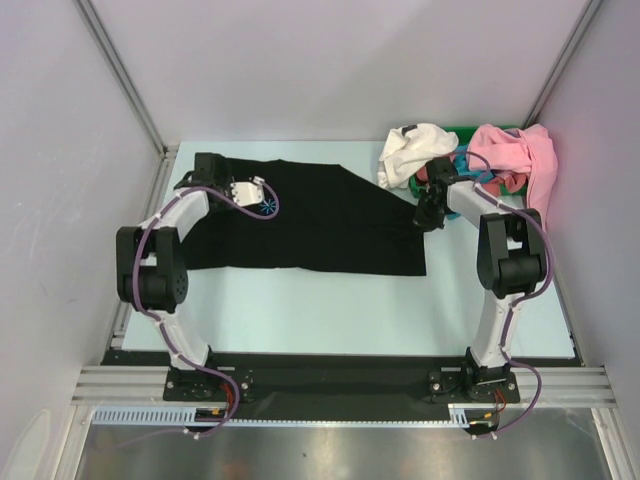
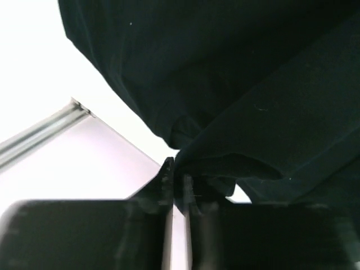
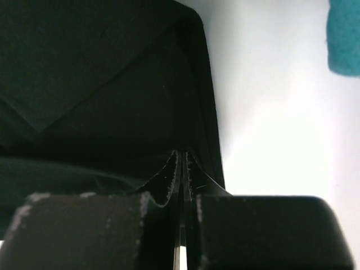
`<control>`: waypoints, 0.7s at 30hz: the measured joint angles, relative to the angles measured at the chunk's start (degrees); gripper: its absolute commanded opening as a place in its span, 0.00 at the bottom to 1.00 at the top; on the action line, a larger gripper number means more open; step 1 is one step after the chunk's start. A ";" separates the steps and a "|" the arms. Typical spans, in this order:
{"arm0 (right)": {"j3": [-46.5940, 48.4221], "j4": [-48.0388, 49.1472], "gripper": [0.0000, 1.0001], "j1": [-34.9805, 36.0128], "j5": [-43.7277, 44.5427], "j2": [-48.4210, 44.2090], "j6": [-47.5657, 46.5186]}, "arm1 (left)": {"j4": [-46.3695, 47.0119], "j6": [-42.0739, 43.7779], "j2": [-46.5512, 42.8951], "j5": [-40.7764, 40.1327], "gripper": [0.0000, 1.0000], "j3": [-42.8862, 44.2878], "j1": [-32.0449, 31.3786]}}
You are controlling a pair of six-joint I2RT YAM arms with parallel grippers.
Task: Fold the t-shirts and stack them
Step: Fold the tshirt
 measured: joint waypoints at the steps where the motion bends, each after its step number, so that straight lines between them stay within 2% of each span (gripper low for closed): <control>1: 0.33 -0.15 0.18 0.00 0.17 0.28 0.02 | 0.26 0.07 0.81 -0.35 0.48 0.37 -0.22; 2: 0.70 -0.20 0.43 0.00 0.33 0.59 0.07 | 0.39 0.04 1.57 -0.90 0.63 0.74 -0.42; 3: 1.09 -0.17 0.52 0.00 0.70 0.92 0.26 | 0.59 -0.81 2.36 -1.60 0.76 1.31 -0.61; 4: 1.44 -0.26 0.57 0.00 1.07 1.16 0.02 | 0.66 -1.79 3.32 -2.23 0.85 2.34 -0.70; 5: 2.03 -0.55 0.63 -0.02 1.95 1.44 0.04 | 0.61 -3.50 4.37 -3.26 0.86 3.72 -0.76; 7: 2.99 -0.96 0.68 -0.09 3.63 1.62 0.07 | -0.59 -7.26 6.45 -4.79 0.87 7.87 -0.70; 11: 2.45 -0.85 0.68 -0.76 6.49 -0.15 0.13 | -5.31 -18.47 8.07 -4.90 0.89 17.29 0.74; 14: -2.93 -0.98 0.64 -1.79 6.82 -5.81 0.79 | -9.05 -27.89 5.38 -3.67 0.87 19.02 4.24; 18: -10.75 -0.57 0.63 -2.60 4.17 -13.11 2.49 | -12.81 -36.94 -1.05 -2.62 0.88 10.88 10.62; 21: -15.13 -0.33 0.60 -2.27 1.42 -14.51 3.69 | -15.80 -41.27 -3.26 -2.08 0.88 3.26 15.26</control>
